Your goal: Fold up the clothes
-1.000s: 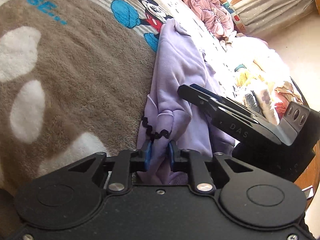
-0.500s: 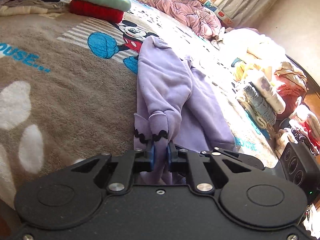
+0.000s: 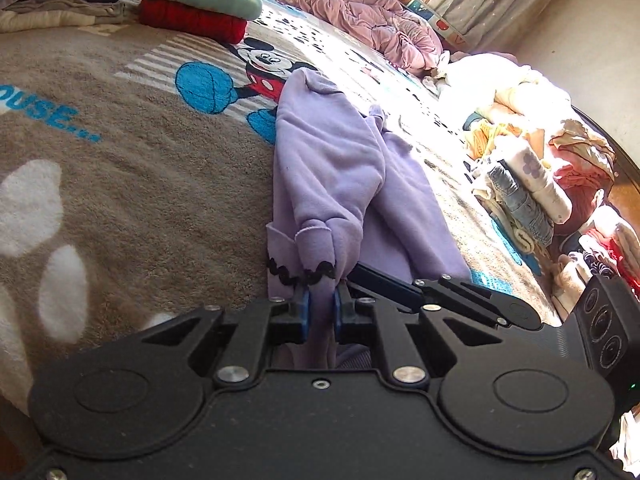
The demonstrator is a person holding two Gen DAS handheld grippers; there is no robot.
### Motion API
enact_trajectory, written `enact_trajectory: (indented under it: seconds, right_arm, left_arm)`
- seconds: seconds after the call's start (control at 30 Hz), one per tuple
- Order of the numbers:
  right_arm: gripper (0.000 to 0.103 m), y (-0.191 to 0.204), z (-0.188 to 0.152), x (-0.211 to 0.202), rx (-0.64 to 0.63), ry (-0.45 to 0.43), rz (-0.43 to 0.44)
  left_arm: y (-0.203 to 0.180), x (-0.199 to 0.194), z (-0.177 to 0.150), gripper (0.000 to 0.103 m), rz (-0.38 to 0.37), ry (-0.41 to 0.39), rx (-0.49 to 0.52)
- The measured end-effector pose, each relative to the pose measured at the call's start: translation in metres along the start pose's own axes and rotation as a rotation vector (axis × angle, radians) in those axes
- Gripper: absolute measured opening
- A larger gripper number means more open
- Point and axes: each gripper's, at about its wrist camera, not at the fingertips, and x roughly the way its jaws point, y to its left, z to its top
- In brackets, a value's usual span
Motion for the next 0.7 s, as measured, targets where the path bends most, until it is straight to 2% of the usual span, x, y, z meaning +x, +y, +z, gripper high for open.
enact_trajectory:
  seconds: [0.13,0.2,0.33,0.37,0.43,0.57,0.7]
  right_arm:
    - [0.02,0.007,-0.007,0.02,-0.061,0.056,0.016]
    - [0.02,0.009,-0.005,0.012,-0.063,0.038,0.015]
    - [0.02,-0.002,-0.007,-0.007,0.041,-0.027,-0.037]
    - [0.02,-0.003,-0.008,-0.003,0.036,-0.014,-0.037]
    - [0.021,-0.001,-0.011,0.012,0.002,0.039,-0.022]
    - [0.02,0.014,-0.007,0.025,-0.153,0.087,-0.034]
    - [0.019,0.027,-0.003,0.011,-0.247,0.041,-0.048]
  left_arm:
    - [0.003,0.001,-0.001,0.009,0.011,-0.006,-0.016]
    - [0.002,-0.002,0.001,0.009,0.005,-0.021,-0.01]
    - [0.001,-0.003,0.0,0.009,-0.006,-0.024,-0.013]
    - [0.001,-0.003,0.0,0.009,-0.007,-0.023,-0.012]
    - [-0.001,-0.001,0.0,0.009,-0.008,-0.018,-0.007]
    - [-0.002,0.003,0.001,0.008,-0.008,-0.008,-0.003]
    - [-0.004,0.003,0.001,0.009,-0.011,-0.011,0.002]
